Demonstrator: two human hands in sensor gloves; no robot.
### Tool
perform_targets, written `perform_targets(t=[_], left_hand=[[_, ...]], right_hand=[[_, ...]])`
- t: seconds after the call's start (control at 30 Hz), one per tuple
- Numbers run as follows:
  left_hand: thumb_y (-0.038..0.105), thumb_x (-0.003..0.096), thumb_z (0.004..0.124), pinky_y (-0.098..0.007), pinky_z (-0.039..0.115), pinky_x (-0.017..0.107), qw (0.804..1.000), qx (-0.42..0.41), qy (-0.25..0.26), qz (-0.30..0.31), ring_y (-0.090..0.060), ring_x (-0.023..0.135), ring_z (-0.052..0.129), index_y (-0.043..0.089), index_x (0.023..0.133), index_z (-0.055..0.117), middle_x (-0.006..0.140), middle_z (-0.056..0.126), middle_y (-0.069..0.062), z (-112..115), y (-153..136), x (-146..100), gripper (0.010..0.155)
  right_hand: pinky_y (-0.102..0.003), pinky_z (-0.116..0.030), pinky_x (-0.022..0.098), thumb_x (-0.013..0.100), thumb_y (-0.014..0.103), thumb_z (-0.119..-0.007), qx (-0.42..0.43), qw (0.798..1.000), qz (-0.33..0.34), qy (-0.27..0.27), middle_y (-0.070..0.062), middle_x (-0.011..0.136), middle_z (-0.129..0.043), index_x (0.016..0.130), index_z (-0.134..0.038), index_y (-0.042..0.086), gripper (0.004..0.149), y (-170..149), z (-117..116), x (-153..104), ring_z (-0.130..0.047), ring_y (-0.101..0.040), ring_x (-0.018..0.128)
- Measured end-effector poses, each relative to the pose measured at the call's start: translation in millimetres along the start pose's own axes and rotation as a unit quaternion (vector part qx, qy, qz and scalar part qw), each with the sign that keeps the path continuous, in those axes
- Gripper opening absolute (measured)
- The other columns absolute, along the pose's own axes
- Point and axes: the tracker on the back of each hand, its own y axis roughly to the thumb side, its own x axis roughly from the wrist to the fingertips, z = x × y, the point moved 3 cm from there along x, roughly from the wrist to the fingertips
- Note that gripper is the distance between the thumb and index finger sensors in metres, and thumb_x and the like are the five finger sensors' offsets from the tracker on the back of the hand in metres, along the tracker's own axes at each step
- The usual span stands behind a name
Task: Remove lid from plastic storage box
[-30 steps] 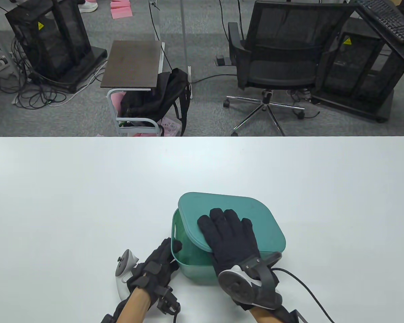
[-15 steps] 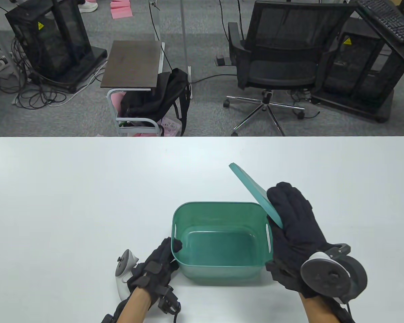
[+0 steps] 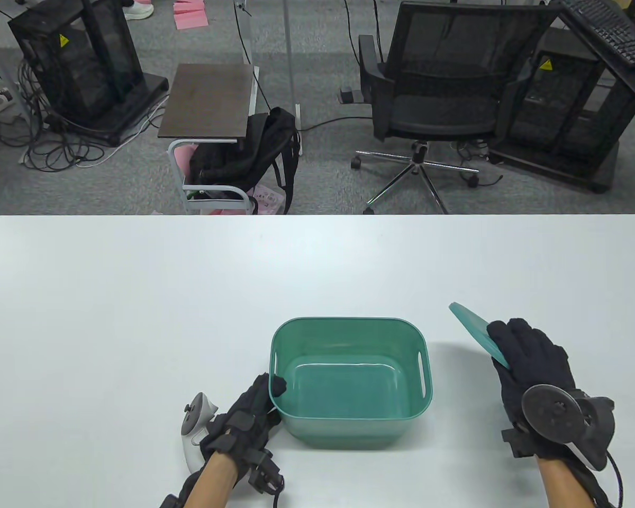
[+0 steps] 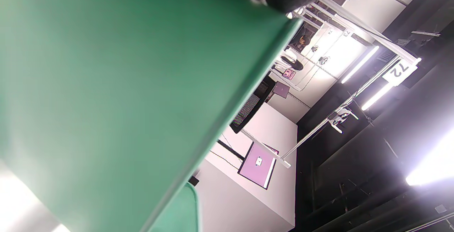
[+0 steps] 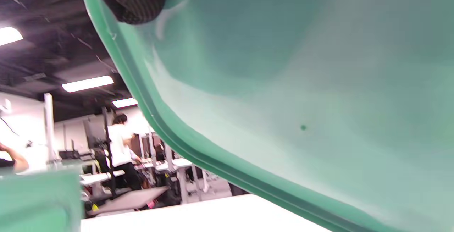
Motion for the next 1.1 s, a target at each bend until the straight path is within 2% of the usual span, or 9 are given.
perform_targets(t=[0.1,0.33,0.4,0.47,0.53,0.67,0.83,1.1], left_hand=[[0.051,0.0605,0.054,-0.065,0.022,0.068,1.0,0.0,0.0,0.0,-0.05,0.101,0.01,0.017,0.091,0.071,0.115,0.01,-0.022,-0.1,-0.1,0.0,0.049],[0.051,0.0606,0.054,-0.065,0.022,0.068,1.0,-0.001,0.0,-0.001,-0.05,0.101,0.011,0.017,0.091,0.071,0.115,0.01,-0.022,-0.2,0.1,-0.2,0.048],[0.051,0.0605,0.055,-0.065,0.022,0.068,1.0,-0.001,0.001,-0.001,-0.05,0.101,0.011,0.017,0.091,0.072,0.115,0.01,-0.022,-0.3,0.2,-0.2,0.049],[0.051,0.0605,0.055,-0.065,0.022,0.068,1.0,-0.001,0.001,-0.001,-0.05,0.101,0.011,0.017,0.091,0.071,0.115,0.01,-0.022,-0.3,0.2,-0.3,0.049],[0.051,0.0606,0.054,-0.065,0.022,0.068,1.0,-0.001,0.001,-0.001,-0.05,0.101,0.011,0.017,0.091,0.071,0.115,0.01,-0.022,-0.3,0.1,-0.2,0.049],[0.051,0.0606,0.054,-0.065,0.022,0.068,1.0,-0.001,0.001,-0.001,-0.05,0.101,0.011,0.017,0.091,0.071,0.115,0.01,-0.021,-0.4,0.2,-0.4,0.049],[0.051,0.0606,0.054,-0.065,0.022,0.068,1.0,-0.001,0.002,-0.001,-0.05,0.101,0.011,0.018,0.091,0.071,0.115,0.01,-0.022,-0.5,0.1,-0.4,0.049],[0.051,0.0605,0.054,-0.065,0.022,0.068,1.0,-0.001,0.002,-0.001,-0.05,0.101,0.011,0.018,0.091,0.071,0.115,0.01,-0.022,-0.5,0.1,-0.8,0.049]], right_hand=[[-0.068,-0.066,0.063,0.059,0.044,-0.067,-0.024,0.999,-0.014,0.035,-0.006,0.11,-0.069,0.103,-0.064,0.04,0.044,-13.4,-23.4,-6.3,-0.078,-0.042,0.092],[-0.069,-0.065,0.063,0.058,0.043,-0.068,-0.064,0.993,-0.011,0.097,-0.005,0.109,-0.071,0.102,-0.064,0.04,0.044,-25.3,-60.5,-15.0,-0.08,-0.041,0.091],[-0.071,-0.063,0.064,0.058,0.041,-0.07,-0.076,0.988,0.005,0.137,-0.003,0.106,-0.076,0.102,-0.065,0.04,0.044,-26.4,-73.3,-16.7,-0.081,-0.04,0.089],[-0.072,-0.058,0.065,0.058,0.039,-0.071,-0.083,0.981,0.02,0.175,-0.004,0.108,-0.072,0.103,-0.062,0.04,0.046,-27.3,-85.7,-20.4,-0.076,-0.041,0.093],[-0.072,-0.054,0.067,0.058,0.038,-0.071,-0.087,0.977,0.031,0.191,-0.003,0.111,-0.067,0.105,-0.057,0.04,0.049,-29.6,-91.4,-22.5,-0.071,-0.041,0.096],[-0.072,-0.046,0.068,0.058,0.032,-0.075,-0.064,0.969,0.013,0.236,-0.002,0.115,-0.058,0.107,-0.051,0.037,0.055,-38.3,-98.9,-27.0,-0.06,-0.042,0.102],[-0.071,-0.049,0.068,0.057,0.029,-0.08,-0.068,0.947,0.01,0.314,-0.006,0.119,-0.044,0.11,-0.04,0.032,0.067,-42.0,-110.0,-36.2,-0.046,-0.044,0.106],[-0.07,-0.053,0.068,0.054,0.029,-0.086,-0.107,0.929,0.03,0.353,-0.01,0.118,-0.038,0.111,-0.033,0.028,0.078,-36.2,-120.9,-45.8,-0.044,-0.047,0.105]])
